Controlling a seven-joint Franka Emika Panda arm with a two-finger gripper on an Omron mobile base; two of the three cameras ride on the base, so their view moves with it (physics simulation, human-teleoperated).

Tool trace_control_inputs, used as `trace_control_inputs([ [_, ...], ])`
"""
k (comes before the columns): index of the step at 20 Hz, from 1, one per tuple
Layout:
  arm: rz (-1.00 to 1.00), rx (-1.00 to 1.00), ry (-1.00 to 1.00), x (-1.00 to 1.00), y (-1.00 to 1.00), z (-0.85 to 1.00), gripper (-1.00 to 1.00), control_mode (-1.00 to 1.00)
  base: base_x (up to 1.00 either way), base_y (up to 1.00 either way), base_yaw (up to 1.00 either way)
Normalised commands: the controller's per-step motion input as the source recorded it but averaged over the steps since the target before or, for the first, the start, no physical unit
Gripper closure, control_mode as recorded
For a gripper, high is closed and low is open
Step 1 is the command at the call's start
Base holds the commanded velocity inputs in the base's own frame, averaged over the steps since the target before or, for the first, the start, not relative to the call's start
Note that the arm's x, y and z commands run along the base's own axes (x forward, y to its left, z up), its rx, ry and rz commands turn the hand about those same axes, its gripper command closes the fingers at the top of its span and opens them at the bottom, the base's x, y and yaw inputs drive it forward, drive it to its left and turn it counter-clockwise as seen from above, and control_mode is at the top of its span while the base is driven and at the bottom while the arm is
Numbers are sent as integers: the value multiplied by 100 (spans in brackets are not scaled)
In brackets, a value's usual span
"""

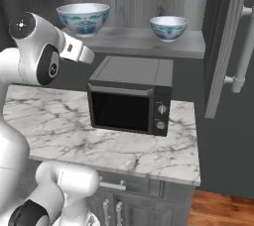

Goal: Take the smaller bowl and place it next to the appetizer plate on the dining counter , and place the larger bowl next to the plate with cooked food.

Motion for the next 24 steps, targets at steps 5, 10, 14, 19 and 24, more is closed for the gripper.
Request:
trace_control_inputs([
  [5, 7, 17, -13, 0, 0, 45, -100, -100, 0, 0, 0],
  [10, 15, 13, -13, 0, 0, 55, -100, -100, 0, 0, 0],
  [14, 9, 10, -7, 13, 5, 45, -100, -100, 0, 0, 0],
  [19, 1, 4, 3, 35, 10, 12, -100, -100, 0, 0, 0],
  [24, -7, 2, 6, 39, 4, 0, -100, -100, 0, 0, 0],
])
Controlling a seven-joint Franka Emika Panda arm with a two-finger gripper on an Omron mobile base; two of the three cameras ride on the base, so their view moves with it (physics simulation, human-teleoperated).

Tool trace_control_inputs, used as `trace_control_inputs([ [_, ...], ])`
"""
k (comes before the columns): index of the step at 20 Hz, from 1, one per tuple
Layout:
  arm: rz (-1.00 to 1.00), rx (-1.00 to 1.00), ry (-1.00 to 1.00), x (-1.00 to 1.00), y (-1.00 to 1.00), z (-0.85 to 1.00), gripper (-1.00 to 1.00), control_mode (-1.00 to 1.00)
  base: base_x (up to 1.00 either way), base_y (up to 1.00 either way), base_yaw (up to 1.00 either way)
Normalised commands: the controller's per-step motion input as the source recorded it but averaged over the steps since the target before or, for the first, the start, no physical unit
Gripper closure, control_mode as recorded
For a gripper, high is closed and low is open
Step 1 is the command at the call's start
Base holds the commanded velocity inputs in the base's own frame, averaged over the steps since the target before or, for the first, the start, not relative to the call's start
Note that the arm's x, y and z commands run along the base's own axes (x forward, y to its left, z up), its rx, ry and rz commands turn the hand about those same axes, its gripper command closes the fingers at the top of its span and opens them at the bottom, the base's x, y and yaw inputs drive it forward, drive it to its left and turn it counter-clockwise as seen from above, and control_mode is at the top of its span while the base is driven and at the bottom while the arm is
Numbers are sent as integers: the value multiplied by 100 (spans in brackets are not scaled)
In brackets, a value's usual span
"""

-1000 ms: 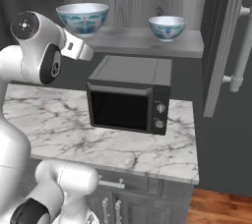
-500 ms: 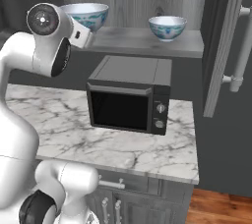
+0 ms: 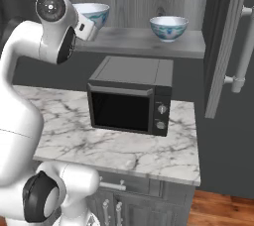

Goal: Take the smaller bowl and place it next to the appetizer plate on the dining counter , and place the larger bowl next to the plate with cooked food.

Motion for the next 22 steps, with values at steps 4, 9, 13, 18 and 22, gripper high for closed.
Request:
trace_control_inputs([
  [4, -8, 1, 6, 52, 24, 1, -100, -100, 0, 0, 0],
  [9, -6, 0, 3, 42, 24, 2, -100, -100, 0, 0, 0],
  [13, -6, 0, 5, 28, 2, 9, -100, -100, 0, 0, 0],
  [18, -6, 0, 8, 35, 0, 2, -100, -100, 0, 0, 0],
  [22, -4, 0, 8, 40, 0, 0, -100, -100, 0, 0, 0],
])
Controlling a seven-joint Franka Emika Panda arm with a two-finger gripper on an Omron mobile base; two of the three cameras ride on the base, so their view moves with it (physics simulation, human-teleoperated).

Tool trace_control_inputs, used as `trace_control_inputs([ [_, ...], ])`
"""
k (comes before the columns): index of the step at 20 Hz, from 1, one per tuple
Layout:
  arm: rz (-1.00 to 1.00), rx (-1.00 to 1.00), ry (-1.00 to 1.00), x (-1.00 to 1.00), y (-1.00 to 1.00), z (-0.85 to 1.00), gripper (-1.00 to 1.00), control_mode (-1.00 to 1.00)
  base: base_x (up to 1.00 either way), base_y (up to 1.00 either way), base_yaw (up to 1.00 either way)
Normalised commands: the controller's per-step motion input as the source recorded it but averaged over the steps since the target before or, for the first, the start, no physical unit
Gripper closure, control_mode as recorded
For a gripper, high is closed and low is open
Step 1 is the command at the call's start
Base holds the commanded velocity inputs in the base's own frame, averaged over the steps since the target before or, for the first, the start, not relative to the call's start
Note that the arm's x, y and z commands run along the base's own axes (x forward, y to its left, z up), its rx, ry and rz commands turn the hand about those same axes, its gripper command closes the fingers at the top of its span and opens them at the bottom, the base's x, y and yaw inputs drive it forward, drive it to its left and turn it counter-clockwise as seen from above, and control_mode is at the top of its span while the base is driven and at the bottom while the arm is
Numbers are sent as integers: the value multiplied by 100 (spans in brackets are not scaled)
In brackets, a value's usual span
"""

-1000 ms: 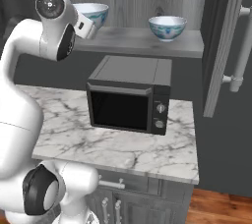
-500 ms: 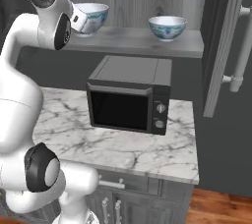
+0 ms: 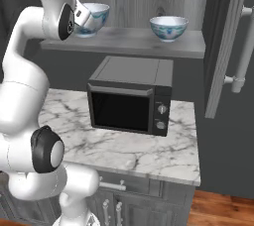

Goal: Take the smaller bowl and place it next to the appetizer plate on the dining counter , and place the larger bowl next to the plate with cooked food.

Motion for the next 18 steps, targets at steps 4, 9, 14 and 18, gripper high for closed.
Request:
trace_control_inputs([
  [4, -1, 0, 5, 40, 0, 0, -100, -100, 0, 0, 0],
  [9, -3, 0, 3, 42, 2, 0, -100, -100, 0, 0, 0],
  [14, -3, 0, 1, 42, 5, -6, -100, -100, 0, 0, 0],
  [18, -3, 0, 1, 35, 12, -19, -100, -100, 0, 0, 0],
])
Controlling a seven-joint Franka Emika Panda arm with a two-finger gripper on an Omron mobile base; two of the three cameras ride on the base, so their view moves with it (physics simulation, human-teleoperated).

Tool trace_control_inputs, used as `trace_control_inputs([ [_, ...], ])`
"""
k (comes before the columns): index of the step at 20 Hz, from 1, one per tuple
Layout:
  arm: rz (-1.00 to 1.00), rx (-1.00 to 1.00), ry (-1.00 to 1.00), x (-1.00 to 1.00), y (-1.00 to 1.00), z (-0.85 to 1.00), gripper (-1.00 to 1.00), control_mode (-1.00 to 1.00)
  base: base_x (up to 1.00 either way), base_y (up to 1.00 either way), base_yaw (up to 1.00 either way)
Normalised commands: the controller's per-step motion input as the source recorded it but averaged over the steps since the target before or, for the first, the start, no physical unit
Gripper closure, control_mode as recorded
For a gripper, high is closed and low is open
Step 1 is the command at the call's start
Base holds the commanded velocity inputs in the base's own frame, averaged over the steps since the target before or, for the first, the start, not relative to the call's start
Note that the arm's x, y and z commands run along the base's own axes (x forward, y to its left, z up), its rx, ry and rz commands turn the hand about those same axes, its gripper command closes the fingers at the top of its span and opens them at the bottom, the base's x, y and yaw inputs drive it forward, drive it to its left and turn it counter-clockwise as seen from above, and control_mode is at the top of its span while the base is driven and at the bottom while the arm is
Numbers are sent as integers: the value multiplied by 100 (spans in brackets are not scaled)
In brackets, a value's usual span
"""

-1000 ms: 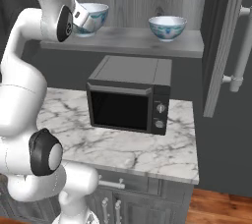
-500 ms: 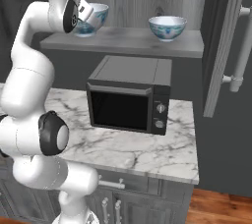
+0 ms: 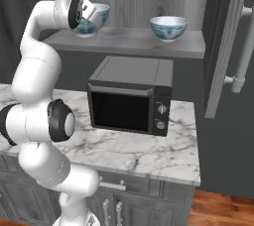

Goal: Take the smaller bowl and place it next to the appetizer plate on the dining counter , and place the larger bowl next to the plate with cooked food.

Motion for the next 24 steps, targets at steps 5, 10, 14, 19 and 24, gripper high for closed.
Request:
trace_control_inputs([
  [5, -3, 0, 1, 34, 8, -17, -100, -100, 0, 0, 0],
  [10, -3, 0, 1, 38, 6, -4, -100, -100, 0, 0, 0],
  [14, -4, 0, 6, 25, 10, -17, -100, -100, 0, 0, 0],
  [19, -4, 0, 8, 23, 15, -22, 100, -100, 0, 0, 0],
  [24, -4, 0, -1, -23, 0, -14, 100, -100, 0, 0, 0],
])
